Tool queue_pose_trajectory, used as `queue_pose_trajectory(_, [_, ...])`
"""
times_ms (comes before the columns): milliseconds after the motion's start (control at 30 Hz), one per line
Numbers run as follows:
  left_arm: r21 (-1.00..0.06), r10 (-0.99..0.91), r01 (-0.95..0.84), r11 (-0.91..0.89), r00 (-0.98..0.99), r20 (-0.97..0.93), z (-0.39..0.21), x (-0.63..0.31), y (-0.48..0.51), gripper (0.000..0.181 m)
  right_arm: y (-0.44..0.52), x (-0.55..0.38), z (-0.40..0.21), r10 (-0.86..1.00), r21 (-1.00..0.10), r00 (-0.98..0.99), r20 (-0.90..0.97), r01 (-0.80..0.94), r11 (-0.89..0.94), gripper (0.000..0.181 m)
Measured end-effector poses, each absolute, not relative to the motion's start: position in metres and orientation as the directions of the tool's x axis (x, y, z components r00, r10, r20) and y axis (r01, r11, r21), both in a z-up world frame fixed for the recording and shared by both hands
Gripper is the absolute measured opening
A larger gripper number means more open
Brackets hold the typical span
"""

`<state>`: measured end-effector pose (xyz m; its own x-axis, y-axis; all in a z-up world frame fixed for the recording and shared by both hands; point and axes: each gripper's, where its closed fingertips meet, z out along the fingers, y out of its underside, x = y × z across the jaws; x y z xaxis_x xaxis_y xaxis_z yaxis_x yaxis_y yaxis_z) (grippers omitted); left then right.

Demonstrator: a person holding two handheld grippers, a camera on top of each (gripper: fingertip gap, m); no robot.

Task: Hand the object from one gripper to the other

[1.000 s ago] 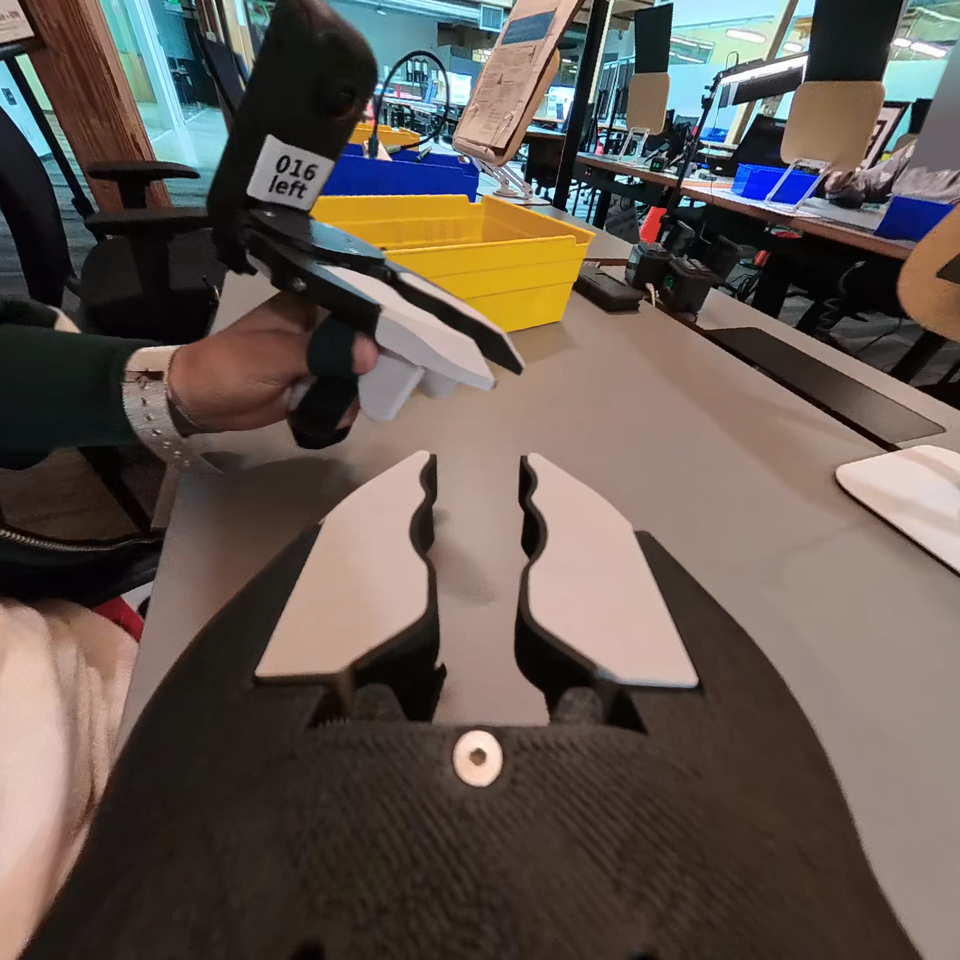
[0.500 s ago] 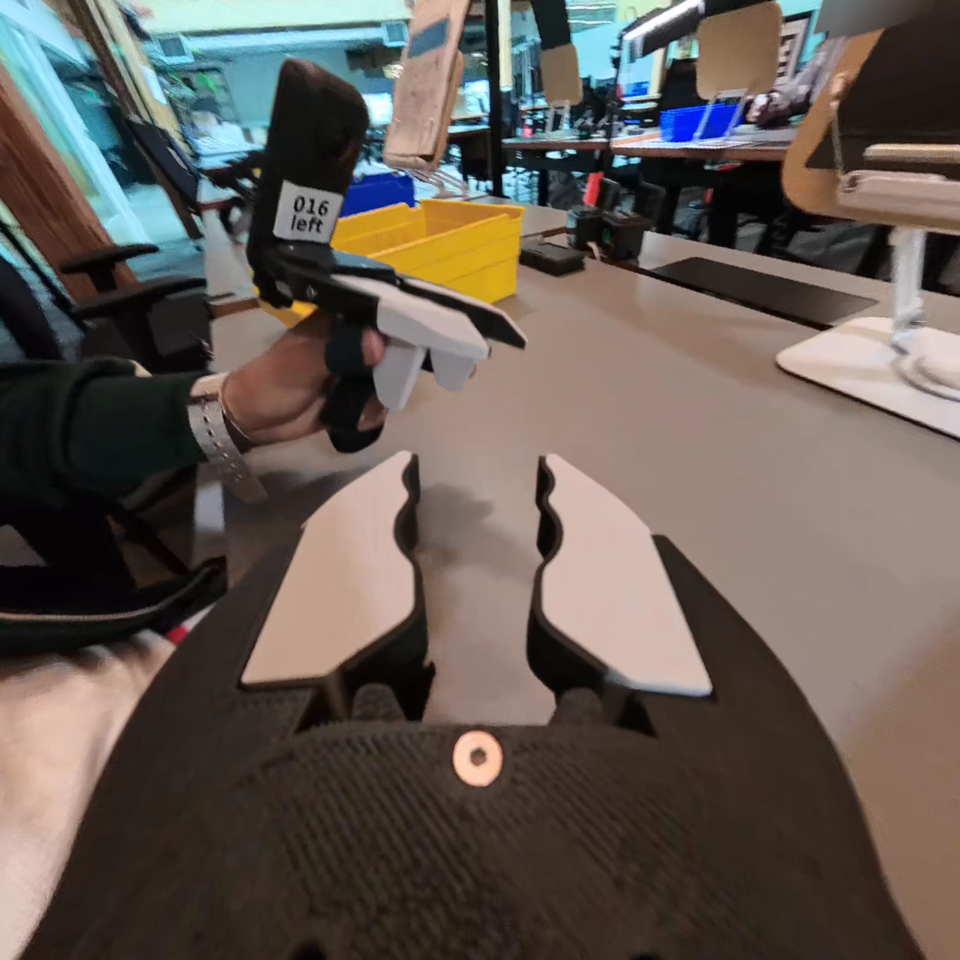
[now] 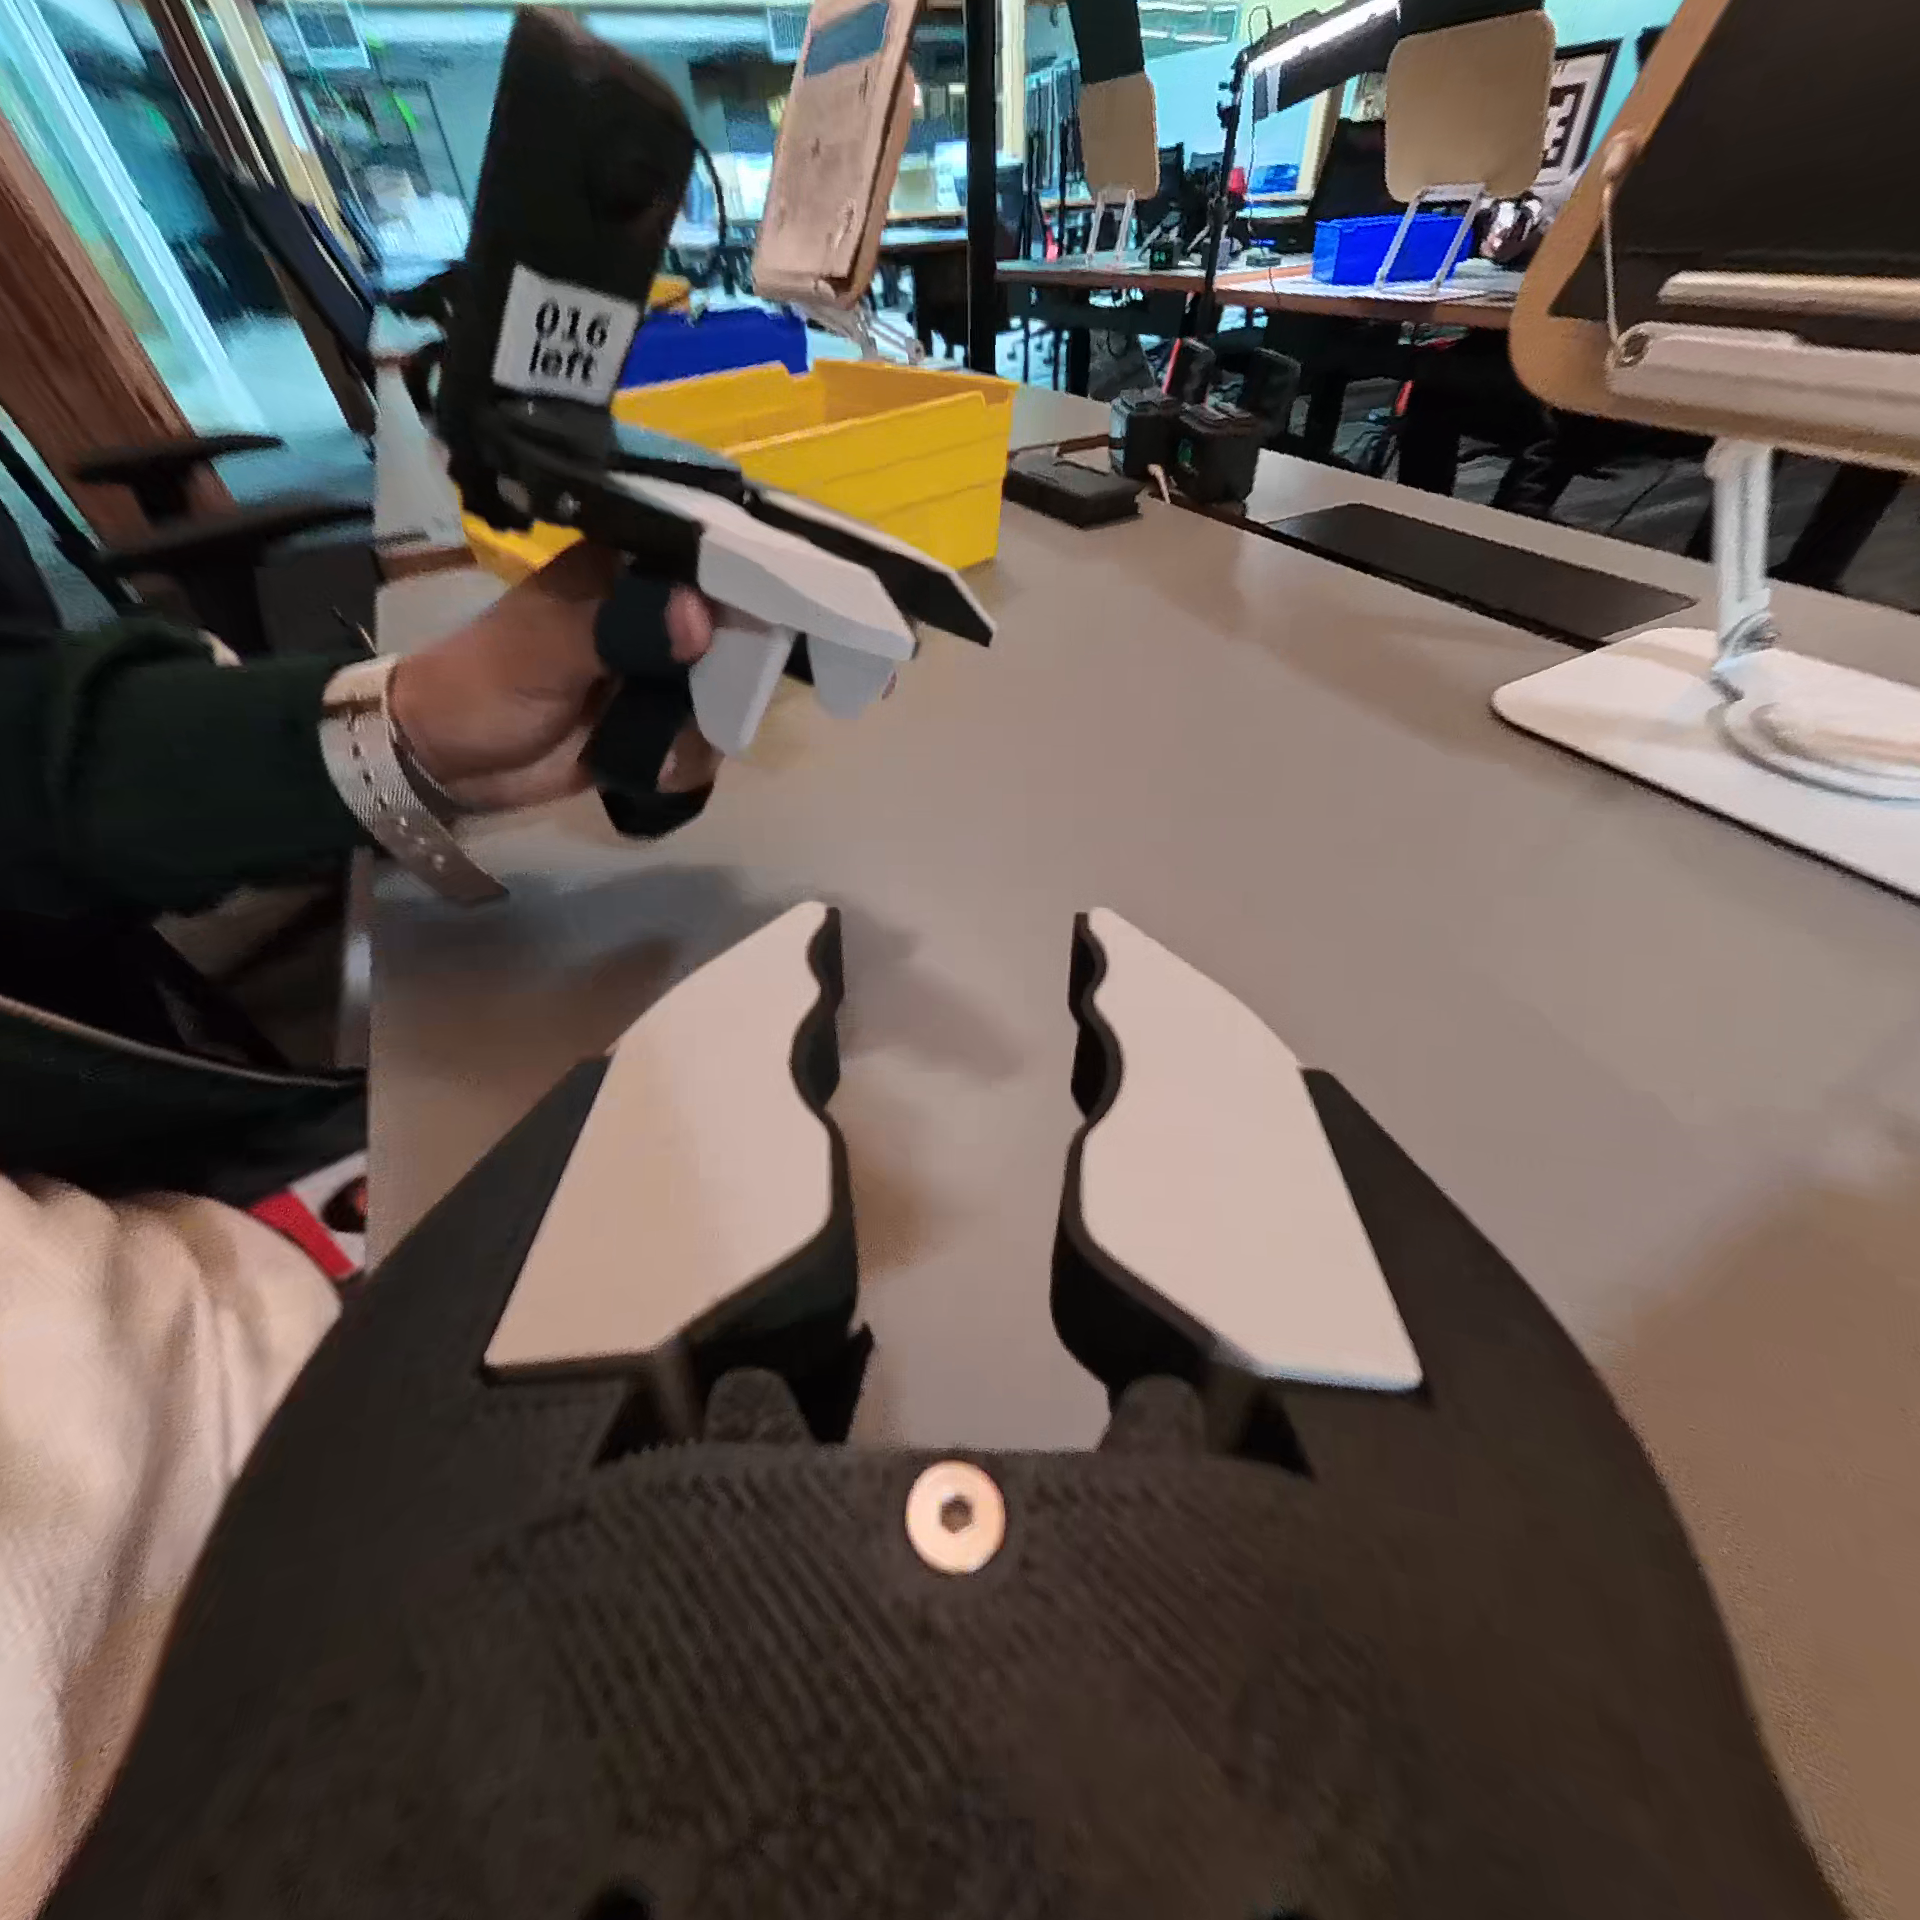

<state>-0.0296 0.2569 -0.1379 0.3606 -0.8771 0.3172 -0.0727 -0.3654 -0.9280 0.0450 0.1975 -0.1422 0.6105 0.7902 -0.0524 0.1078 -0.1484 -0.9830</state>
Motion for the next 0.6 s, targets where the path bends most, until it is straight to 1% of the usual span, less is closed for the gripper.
queue_pose_trajectory(100, [-0.915,-0.862,0.002,-0.404,0.334,0.382,-0.129,-0.035,0.257,0.043,0.207,0.039,-0.147,0.774,-0.977,0.622,-0.116,0.07,-0.203,0.042])
queue_pose_trajectory(267, [-0.938,-0.858,-0.013,-0.346,0.409,0.311,-0.127,-0.052,0.263,0.042,0.203,0.035,-0.142,0.77,-0.979,0.624,-0.135,0.034,-0.2,0.042])
queue_pose_trajectory(400, [-0.924,-0.815,0.065,-0.377,0.452,0.364,-0.118,-0.076,0.276,0.042,0.207,0.035,-0.14,0.784,-0.975,0.593,-0.182,-0.005,-0.222,0.041])
queue_pose_trajectory(467, [-0.928,-0.784,0.122,-0.353,0.502,0.364,-0.099,-0.102,0.286,0.042,0.213,0.035,-0.138,0.789,-0.969,0.572,-0.224,-0.044,-0.243,0.041])
queue_pose_trajectory(533, [-0.945,-0.755,0.149,-0.291,0.571,0.323,-0.067,-0.14,0.298,0.04,0.218,0.032,-0.135,0.797,-0.959,0.538,-0.274,-0.089,-0.269,0.042])
queue_pose_trajectory(600, [-0.964,-0.691,0.125,-0.236,0.676,0.257,-0.036,-0.192,0.311,0.041,0.222,0.025,-0.133,0.812,-0.955,0.507,-0.29,-0.098,-0.28,0.043])
